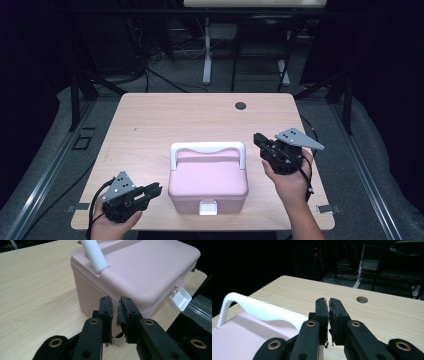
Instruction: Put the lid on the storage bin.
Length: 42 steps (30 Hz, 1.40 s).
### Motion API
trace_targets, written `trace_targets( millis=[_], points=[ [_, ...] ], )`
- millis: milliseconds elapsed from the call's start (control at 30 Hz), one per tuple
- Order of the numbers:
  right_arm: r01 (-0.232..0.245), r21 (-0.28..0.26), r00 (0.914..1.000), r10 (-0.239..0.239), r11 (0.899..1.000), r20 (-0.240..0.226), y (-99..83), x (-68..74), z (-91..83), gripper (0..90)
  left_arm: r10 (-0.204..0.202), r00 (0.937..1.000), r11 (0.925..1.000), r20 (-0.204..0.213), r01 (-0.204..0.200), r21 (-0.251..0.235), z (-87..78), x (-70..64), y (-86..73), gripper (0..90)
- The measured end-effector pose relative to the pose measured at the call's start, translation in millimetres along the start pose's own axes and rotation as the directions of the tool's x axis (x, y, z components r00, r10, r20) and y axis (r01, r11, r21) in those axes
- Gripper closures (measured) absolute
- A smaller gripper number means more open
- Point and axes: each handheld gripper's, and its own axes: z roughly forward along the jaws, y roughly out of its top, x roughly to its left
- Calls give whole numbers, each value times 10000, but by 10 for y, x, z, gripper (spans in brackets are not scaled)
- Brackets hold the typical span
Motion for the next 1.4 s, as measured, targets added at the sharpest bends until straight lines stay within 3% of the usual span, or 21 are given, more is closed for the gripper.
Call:
trace_targets(
  millis=[400,833,1133,1400],
  points=[
    [0,21,10000,0,10000,46,0,-19,-8,851,90,9997,10000,-214,-89,19,76,89,200,616],
    [-47,19,10000,47,10000,66,-6,-35,-8,840,45,9998,9990,-176,-53,-437,171,207,518,555],
    [-69,76,9999,69,9999,119,-15,-59,-4,836,-327,9989,9979,-343,308,-562,270,366,600,530],
    [-136,65,9997,135,9999,179,-25,-90,-11,832,-446,9965,9980,-713,413,-470,311,494,538,525]
  ],
)
